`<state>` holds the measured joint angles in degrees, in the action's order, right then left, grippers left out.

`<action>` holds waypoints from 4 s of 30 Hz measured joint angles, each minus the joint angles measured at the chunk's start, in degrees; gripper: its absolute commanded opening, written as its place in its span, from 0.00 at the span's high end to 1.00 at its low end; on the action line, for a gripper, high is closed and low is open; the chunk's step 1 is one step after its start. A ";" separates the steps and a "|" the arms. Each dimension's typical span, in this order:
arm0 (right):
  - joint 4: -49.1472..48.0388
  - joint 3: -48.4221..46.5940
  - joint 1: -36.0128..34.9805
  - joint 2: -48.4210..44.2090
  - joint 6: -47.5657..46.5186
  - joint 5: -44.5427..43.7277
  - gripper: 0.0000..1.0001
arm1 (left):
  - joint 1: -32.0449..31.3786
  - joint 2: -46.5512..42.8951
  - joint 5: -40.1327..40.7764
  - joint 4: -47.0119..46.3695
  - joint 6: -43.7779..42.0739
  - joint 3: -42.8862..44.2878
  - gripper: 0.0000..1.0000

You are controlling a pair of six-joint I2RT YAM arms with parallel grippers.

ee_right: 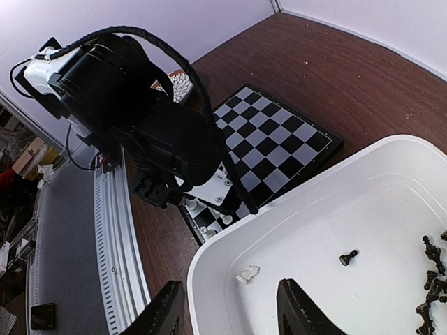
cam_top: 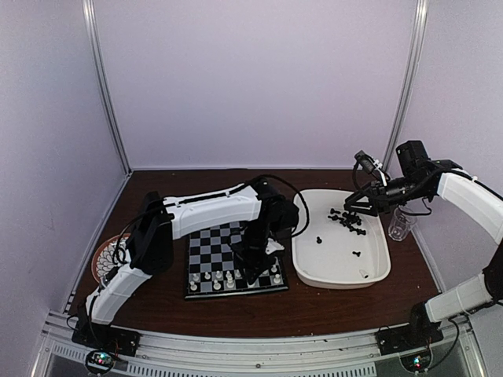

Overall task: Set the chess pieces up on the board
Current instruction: Place the bishop on f1, then pick up the knight from the storage box, then pass from the right arm to the left

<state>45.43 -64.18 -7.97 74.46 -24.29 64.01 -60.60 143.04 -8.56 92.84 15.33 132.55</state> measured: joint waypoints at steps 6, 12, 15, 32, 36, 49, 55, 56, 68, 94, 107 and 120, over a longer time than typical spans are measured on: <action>0.26 0.00 -0.02 0.00 -0.20 0.00 0.51 | 0.00 0.00 0.24 0.02 0.02 0.55 0.76; 1.38 -0.04 0.00 0.00 -1.31 -0.04 0.51 | 0.00 -1.75 0.42 -1.27 0.02 0.83 0.74; 3.43 -0.35 -0.02 0.00 -3.08 -0.55 0.52 | 0.00 -4.96 0.24 -2.49 0.07 0.68 0.75; 29.53 -5.07 -1.60 8.55 -40.83 -33.62 0.56 | 10.60 -46.40 10.45 -53.13 -1.49 -37.42 0.44; 29.55 -4.92 -2.71 15.28 -42.36 -36.94 0.57 | 16.52 -44.96 11.58 -64.65 1.92 -44.59 0.45; 29.11 -9.51 -8.81 26.91 -39.08 -41.86 0.56 | 20.04 -43.93 13.38 -57.42 10.19 -31.15 0.48; 30.51 -9.55 -9.77 27.74 -40.46 -46.56 0.56 | 28.20 -42.64 12.11 -49.05 13.35 -26.84 0.48; 30.49 -9.46 -9.77 27.80 -40.50 -47.67 0.56 | 28.83 -41.72 11.78 -48.00 13.46 -25.14 0.48; 29.79 -6.47 -11.45 30.69 -33.00 -53.68 0.54 | 30.32 -32.13 4.74 -43.01 13.31 -15.69 0.49; 22.95 -1.73 -14.19 32.61 -17.22 -64.13 0.82 | 33.14 -31.98 0.70 -41.79 12.92 -13.40 0.50; 25.31 -10.25 -13.38 31.78 -17.49 -55.58 0.84 | 33.05 -31.98 -5.73 -46.05 9.68 -13.75 0.55; 27.36 -13.57 -13.25 16.98 -18.86 -40.61 0.83 | 17.55 -33.99 -17.90 -62.07 11.32 -36.09 0.57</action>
<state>72.79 -77.76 -21.21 91.44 -43.16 23.40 -43.05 109.06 -26.46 30.76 26.65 96.47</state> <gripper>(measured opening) 0.177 0.430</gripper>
